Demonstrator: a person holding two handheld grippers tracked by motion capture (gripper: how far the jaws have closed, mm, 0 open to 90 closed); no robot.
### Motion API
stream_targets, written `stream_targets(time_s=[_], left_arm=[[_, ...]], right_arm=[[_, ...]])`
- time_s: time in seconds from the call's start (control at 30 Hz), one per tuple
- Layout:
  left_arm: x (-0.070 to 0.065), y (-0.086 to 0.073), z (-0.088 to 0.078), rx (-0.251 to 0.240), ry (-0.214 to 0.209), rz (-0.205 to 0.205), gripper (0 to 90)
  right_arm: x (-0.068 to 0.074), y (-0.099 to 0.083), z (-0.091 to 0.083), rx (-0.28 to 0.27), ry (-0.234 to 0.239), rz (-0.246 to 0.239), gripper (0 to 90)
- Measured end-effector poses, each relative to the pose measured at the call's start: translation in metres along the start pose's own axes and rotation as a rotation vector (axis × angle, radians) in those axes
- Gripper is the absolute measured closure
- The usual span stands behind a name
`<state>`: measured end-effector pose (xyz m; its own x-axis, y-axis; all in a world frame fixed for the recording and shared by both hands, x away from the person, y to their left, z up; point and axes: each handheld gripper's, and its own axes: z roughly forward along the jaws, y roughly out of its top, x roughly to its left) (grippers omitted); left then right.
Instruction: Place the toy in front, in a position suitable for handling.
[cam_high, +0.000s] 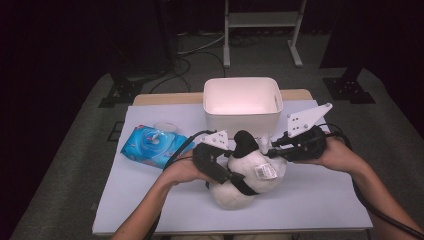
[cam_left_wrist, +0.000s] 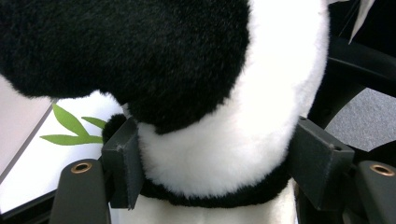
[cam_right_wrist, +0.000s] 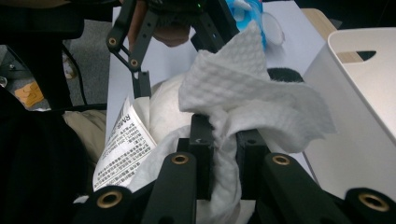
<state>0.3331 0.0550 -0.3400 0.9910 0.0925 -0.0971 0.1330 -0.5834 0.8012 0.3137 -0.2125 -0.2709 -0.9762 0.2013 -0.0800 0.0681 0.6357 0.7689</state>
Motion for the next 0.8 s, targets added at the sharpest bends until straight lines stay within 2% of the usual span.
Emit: stream_targets(time_s=[0.2,0.37,0.8], left_arm=[[0.000,0.000,0.004,-0.006,-0.006,-0.001,28.8],[-0.001,0.003,0.007,-0.005,-0.008,-0.004,29.1],[-0.003,0.007,0.009,0.018,-0.009,0.016,29.3]], right_arm=[[0.000,-0.015,-0.004,0.003,-0.001,0.030,79.6],[-0.001,-0.020,-0.007,0.010,-0.009,0.035,79.6],[-0.001,-0.005,-0.001,0.010,-0.002,0.006,79.6]])
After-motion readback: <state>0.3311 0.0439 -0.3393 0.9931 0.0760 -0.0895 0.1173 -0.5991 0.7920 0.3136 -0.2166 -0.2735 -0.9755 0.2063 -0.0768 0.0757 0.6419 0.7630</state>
